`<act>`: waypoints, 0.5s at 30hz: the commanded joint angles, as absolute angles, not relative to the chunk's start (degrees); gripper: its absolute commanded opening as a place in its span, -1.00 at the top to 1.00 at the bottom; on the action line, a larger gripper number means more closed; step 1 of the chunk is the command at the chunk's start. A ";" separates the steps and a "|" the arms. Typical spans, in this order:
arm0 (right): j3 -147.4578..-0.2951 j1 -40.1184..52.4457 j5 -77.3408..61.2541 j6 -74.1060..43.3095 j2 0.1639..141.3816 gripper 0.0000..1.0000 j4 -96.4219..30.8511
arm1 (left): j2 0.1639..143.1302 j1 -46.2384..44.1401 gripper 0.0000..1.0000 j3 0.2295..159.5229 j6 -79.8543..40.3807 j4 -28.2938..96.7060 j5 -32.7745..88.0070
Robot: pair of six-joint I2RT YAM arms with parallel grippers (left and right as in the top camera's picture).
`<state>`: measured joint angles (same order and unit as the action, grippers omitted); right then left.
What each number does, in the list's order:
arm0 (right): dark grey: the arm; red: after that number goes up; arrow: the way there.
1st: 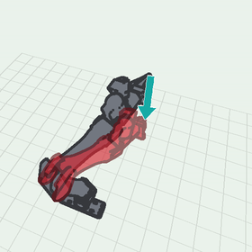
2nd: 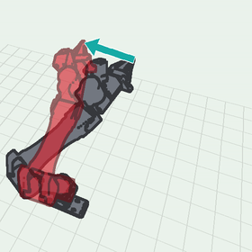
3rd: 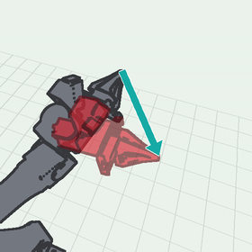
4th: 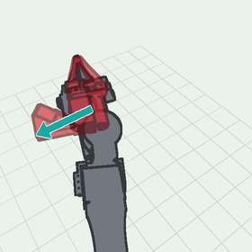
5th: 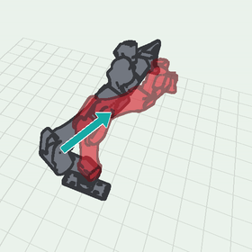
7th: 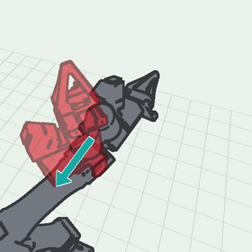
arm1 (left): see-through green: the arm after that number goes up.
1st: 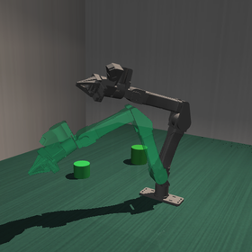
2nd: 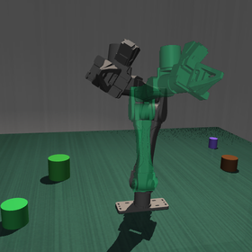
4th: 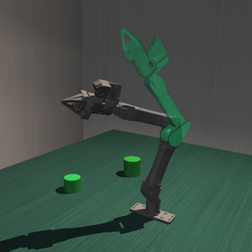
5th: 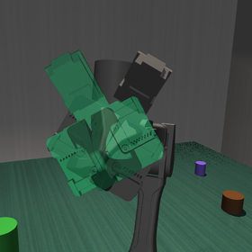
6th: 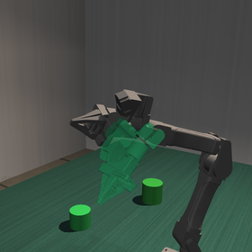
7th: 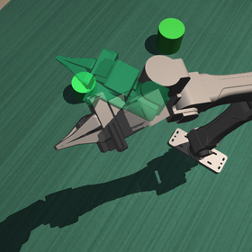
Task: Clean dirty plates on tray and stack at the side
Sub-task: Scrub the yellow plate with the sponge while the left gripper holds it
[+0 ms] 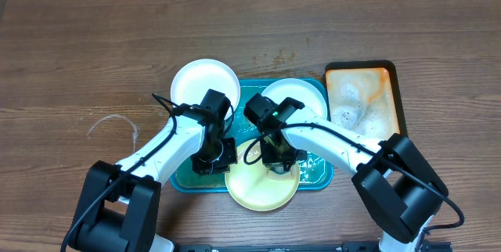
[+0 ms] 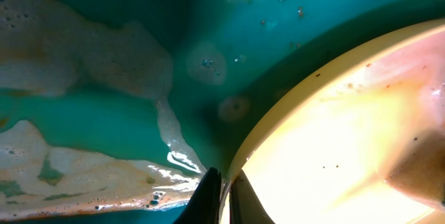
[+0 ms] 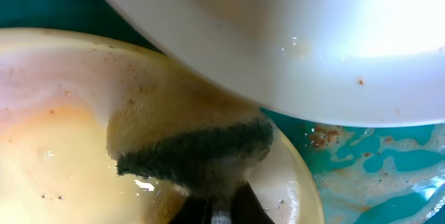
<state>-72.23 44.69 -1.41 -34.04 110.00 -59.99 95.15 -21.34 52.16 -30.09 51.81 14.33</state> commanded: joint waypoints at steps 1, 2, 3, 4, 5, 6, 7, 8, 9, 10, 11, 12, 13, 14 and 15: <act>-70.52 45.74 7.92 -33.32 110.13 0.92 -61.06 | 95.55 -19.79 0.92 51.59 -32.80 52.62 5.76; -70.52 45.89 9.06 -33.69 109.54 0.92 -61.14 | 95.55 -19.77 0.92 51.62 -32.80 52.62 5.74; -70.52 45.95 10.85 -34.59 108.71 0.92 -61.43 | 95.55 -19.75 0.92 51.64 -32.80 52.62 5.72; -70.52 45.95 12.01 -34.76 107.85 0.92 -61.58 | 95.53 -19.70 0.92 51.64 -32.80 52.64 5.72; -70.52 45.95 13.10 -34.76 107.07 0.92 -61.65 | 95.50 -19.57 0.92 51.64 -32.80 52.69 5.74; -70.52 45.95 14.48 -34.74 106.06 0.92 -61.67 | 95.46 -19.38 0.92 51.66 -32.80 52.88 5.69; -70.52 45.95 15.62 -34.74 105.19 0.92 -61.69 | 95.46 -19.29 0.92 51.66 -32.80 53.01 5.54; -70.54 45.95 16.14 -34.74 104.55 0.92 -61.65 | 95.44 -19.16 0.92 51.66 -32.82 53.30 5.54; -70.61 45.95 16.80 -34.72 103.68 0.92 -61.63 | 95.44 -19.07 0.92 51.66 -32.80 53.45 5.54; -70.65 45.95 17.28 -34.72 102.89 0.92 -61.63 | 95.44 -19.00 0.92 51.66 -32.80 53.63 5.54; -70.65 45.95 17.56 -34.72 101.82 0.92 -61.45 | 95.44 -19.00 0.92 51.68 -32.82 53.74 5.56; -70.65 45.95 17.56 -34.74 100.86 0.92 -61.19 | 95.44 -19.00 0.92 51.70 -32.80 53.78 5.54; -70.65 45.95 17.54 -34.76 99.70 0.92 -60.77 | 95.44 -19.00 0.92 51.75 -32.80 53.78 5.54; -70.65 45.93 17.54 -34.76 98.59 0.93 -60.45 | 95.44 -19.00 0.92 51.88 -32.80 53.78 5.54; -70.65 45.76 17.52 -34.79 97.17 0.92 -60.03 | 95.44 -19.00 0.92 52.01 -32.80 53.82 5.56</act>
